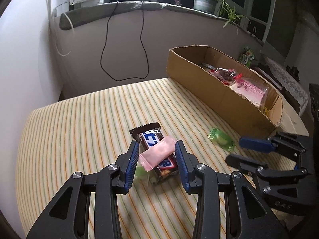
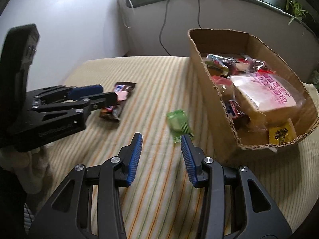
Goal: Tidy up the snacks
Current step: 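Grasp the chocolate bar with pink packet using the left gripper while the right gripper reaches the green packet, then lift the pink packet with the left gripper while the right gripper grasps the green packet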
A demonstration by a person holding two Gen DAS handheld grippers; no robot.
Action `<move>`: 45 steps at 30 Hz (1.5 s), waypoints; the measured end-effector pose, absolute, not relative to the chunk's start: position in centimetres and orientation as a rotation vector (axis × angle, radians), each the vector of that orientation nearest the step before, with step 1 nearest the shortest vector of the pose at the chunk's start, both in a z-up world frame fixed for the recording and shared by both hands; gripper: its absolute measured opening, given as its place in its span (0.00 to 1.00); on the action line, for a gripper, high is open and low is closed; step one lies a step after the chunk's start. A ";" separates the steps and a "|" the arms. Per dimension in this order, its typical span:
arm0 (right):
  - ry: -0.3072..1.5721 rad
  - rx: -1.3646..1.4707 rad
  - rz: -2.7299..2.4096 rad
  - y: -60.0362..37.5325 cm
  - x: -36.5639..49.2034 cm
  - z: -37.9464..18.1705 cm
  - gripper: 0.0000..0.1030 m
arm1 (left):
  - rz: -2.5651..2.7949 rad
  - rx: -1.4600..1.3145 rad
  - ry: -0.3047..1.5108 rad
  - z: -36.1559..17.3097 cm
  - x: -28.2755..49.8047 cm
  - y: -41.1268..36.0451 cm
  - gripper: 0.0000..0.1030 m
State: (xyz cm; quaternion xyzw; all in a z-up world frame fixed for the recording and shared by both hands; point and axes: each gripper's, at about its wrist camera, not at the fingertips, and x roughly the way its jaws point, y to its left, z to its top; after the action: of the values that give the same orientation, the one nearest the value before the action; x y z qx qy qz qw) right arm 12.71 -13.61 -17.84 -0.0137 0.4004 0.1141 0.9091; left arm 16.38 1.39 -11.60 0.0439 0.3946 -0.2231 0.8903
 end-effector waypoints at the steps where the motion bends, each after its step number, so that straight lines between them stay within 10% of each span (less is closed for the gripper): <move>1: 0.820 -0.038 0.219 -13.6 12.9 -17.9 0.41 | -0.467 0.094 0.819 -11.7 16.5 1.3 0.35; 24: 0.836 -0.195 0.115 -10.6 14.9 -19.3 0.41 | -0.505 0.014 0.813 -12.8 16.4 2.4 0.26; 29: 0.836 -0.164 0.144 -11.0 14.8 -19.4 0.18 | -0.502 0.008 0.809 -12.8 16.3 2.6 0.24; 45: 0.835 -0.117 0.233 -11.0 14.3 -19.3 0.02 | -0.460 -0.016 0.804 -12.3 15.9 3.4 0.16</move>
State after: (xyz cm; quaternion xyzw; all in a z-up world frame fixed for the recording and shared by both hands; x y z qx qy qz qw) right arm 14.35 -10.95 -19.27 -0.0567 0.4044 0.1126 0.9059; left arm 15.85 3.38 -12.34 -0.0075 0.3877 -0.2220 0.8946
